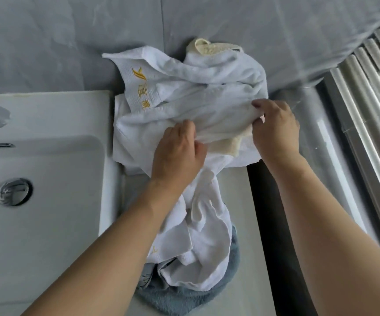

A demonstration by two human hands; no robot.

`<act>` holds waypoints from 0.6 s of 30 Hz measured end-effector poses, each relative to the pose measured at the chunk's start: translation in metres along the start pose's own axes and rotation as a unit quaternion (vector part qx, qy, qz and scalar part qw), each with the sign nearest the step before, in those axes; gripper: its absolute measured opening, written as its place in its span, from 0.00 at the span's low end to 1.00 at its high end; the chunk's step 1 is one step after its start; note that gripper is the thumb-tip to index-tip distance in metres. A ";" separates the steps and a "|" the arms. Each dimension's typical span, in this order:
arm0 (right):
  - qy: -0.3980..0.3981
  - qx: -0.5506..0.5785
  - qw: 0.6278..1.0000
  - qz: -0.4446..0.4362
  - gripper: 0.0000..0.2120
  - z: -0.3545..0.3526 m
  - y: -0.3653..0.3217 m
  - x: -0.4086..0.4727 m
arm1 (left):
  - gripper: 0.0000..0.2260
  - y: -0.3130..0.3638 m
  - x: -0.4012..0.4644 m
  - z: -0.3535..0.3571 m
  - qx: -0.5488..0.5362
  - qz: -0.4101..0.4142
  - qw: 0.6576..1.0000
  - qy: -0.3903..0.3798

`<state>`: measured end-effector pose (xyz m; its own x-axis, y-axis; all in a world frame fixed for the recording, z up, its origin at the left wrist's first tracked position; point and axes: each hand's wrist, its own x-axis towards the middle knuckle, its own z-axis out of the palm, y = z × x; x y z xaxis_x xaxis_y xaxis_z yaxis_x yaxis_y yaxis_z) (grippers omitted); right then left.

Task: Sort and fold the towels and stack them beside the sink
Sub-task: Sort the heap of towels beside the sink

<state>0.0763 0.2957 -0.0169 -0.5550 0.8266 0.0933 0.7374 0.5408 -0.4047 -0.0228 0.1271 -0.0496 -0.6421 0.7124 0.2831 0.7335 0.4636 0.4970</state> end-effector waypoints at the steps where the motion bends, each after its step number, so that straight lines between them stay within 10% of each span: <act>1: 0.023 0.011 1.000 -0.001 0.20 -0.001 -0.001 0.007 | 0.04 -0.001 0.005 -0.004 -0.024 -0.014 1.000 0.008; 8: 0.020 0.322 0.944 0.072 0.06 -0.009 -0.031 0.022 | 0.11 0.003 0.040 -0.024 0.014 -0.007 0.993 0.121; 18: 0.020 0.423 0.904 0.054 0.20 -0.025 -0.038 0.035 | 0.47 -0.028 0.070 -0.018 0.091 -0.003 0.995 -0.041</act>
<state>0.0384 0.3075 0.0246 -0.4707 0.8815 0.0369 0.2181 0.1568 -0.9632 -0.0925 0.1541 -0.0292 -0.6316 0.7463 0.2100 0.7630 0.5504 0.3389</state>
